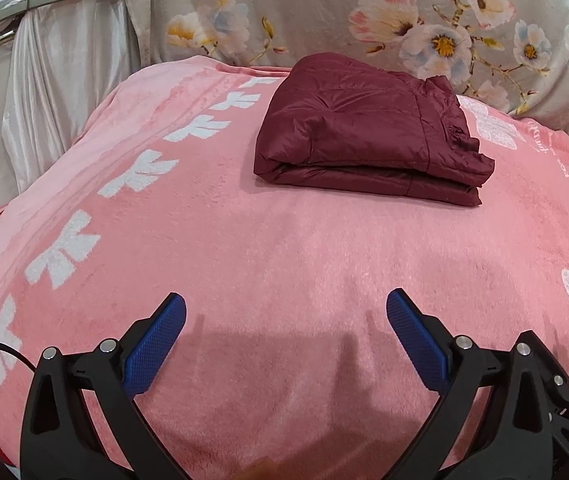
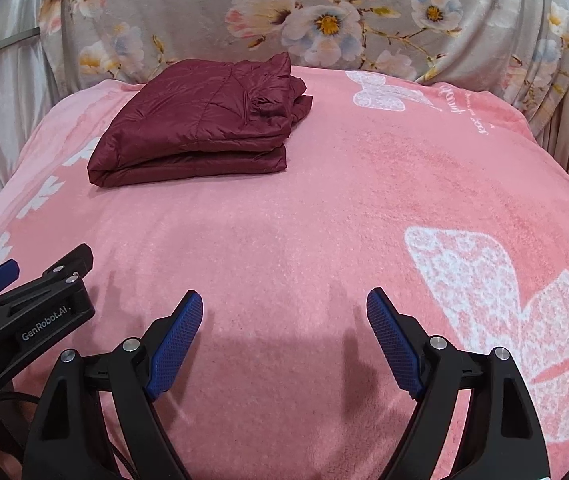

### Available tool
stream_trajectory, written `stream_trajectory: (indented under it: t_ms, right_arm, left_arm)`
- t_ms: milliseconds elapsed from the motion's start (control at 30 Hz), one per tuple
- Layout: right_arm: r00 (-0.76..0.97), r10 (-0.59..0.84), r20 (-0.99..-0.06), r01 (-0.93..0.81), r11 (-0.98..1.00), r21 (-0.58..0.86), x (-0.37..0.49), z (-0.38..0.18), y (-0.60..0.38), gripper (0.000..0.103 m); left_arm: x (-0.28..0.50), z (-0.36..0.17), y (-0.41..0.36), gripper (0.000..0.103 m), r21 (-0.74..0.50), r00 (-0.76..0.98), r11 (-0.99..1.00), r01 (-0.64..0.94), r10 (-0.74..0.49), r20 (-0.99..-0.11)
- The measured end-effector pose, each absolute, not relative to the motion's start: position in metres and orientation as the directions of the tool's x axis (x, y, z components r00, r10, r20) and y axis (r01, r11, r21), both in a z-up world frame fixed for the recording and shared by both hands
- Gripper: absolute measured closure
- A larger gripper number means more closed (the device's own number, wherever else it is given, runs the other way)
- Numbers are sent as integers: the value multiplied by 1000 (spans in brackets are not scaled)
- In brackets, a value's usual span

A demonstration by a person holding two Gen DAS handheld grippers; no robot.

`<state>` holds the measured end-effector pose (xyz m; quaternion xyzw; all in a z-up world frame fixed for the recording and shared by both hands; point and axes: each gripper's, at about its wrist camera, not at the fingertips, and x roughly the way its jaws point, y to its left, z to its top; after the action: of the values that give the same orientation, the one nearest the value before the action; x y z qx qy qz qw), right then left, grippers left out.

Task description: Fold large clothes

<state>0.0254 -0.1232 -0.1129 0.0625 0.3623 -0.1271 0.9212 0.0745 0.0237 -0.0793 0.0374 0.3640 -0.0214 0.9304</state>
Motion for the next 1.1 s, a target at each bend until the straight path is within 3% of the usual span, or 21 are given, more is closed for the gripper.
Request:
stream_trajectory:
  t_ms: [1100]
  right_arm:
    - [713, -243, -657, 271, 961, -60, 23, -109, -113, 22]
  left_arm:
    - [69, -74, 20, 5, 67, 763, 995, 76, -15, -646]
